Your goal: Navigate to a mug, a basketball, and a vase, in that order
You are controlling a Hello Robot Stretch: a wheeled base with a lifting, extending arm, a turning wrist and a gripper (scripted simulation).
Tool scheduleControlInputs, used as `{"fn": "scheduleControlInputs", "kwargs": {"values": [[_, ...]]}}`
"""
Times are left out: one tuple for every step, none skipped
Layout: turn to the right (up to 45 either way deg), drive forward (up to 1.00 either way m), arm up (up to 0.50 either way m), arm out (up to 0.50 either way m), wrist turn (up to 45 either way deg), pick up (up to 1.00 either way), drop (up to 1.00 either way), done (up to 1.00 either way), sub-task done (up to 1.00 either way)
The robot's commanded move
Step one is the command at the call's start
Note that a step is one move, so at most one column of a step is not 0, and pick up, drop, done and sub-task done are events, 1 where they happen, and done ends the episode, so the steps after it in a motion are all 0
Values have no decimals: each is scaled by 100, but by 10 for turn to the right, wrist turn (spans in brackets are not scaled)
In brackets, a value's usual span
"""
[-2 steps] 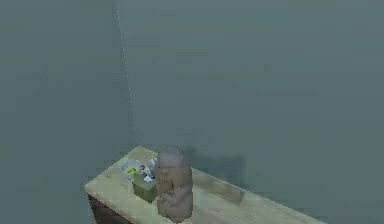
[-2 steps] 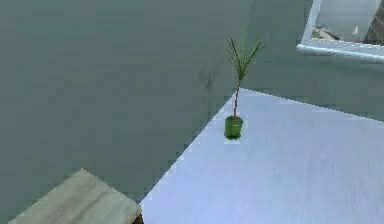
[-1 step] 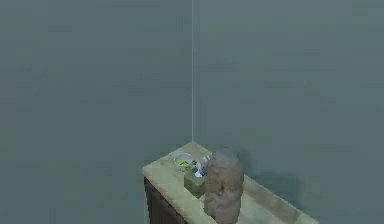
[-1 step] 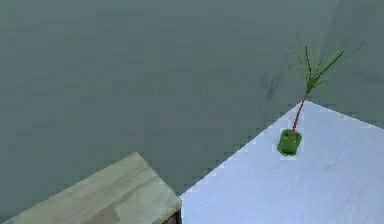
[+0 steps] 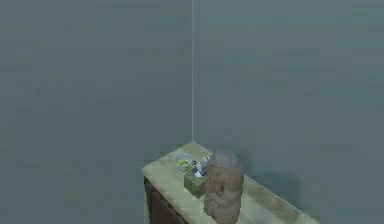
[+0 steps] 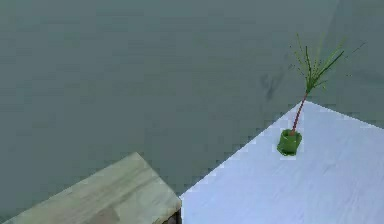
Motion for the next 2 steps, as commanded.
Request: {"fn": "scheduleControlInputs", "kwargs": {"values": [[-450, 0, 0, 0, 0, 0, 0, 0, 0], [-450, 0, 0, 0, 0, 0, 0, 0, 0]]}}
